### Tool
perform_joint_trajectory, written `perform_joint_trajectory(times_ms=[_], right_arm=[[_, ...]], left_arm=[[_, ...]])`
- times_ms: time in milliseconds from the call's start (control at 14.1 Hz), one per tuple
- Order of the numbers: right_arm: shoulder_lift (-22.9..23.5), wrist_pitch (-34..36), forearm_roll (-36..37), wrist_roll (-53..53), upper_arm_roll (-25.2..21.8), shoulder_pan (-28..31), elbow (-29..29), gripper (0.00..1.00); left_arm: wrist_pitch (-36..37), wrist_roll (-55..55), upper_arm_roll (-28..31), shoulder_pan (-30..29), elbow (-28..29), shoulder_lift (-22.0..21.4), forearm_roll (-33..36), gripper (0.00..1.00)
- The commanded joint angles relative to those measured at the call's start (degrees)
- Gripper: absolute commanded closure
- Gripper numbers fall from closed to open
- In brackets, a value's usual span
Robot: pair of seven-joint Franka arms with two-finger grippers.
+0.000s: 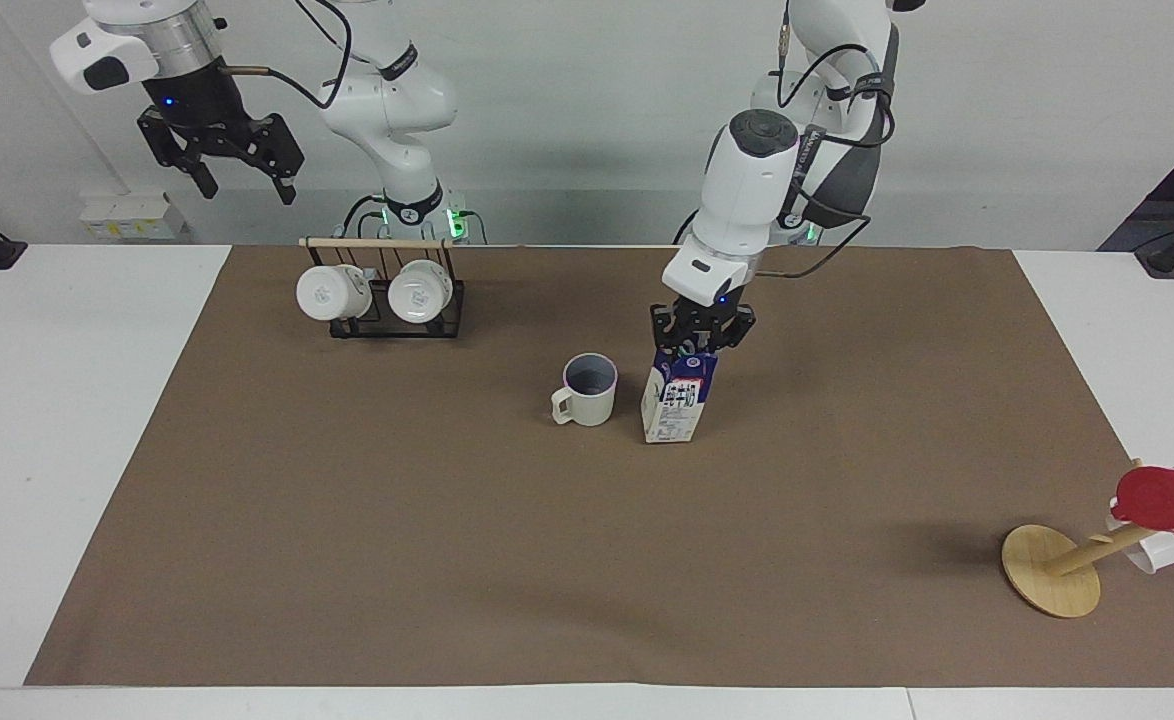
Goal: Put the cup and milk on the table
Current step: 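Carry the carton with the left gripper beside the white mug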
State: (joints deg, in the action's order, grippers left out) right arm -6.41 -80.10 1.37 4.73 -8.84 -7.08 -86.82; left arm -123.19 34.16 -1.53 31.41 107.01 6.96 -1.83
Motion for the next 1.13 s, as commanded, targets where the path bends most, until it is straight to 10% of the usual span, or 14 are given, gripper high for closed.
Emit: perform_joint_trajectory(times_ms=[0, 354, 1063], right_arm=[[-1.59, -0.49, -0.32, -1.91, 0.14, 0.84, -1.86, 0.0], [-1.59, -0.49, -0.32, -1.83, 0.14, 0.84, -2.12, 0.0], [-1.59, -0.49, -0.32, -1.83, 0.14, 0.84, -2.12, 0.0]], left_arm=[[0.23, 1.17, 1.0, 1.81, -0.67, 0.77, -0.28, 0.71], [2.34, 0.65, 1.0, 2.26, -1.19, 0.68, -0.01, 0.0], [13.14, -12.25, 2.14, -8.01, -1.28, -10.29, 0.08, 0.0]])
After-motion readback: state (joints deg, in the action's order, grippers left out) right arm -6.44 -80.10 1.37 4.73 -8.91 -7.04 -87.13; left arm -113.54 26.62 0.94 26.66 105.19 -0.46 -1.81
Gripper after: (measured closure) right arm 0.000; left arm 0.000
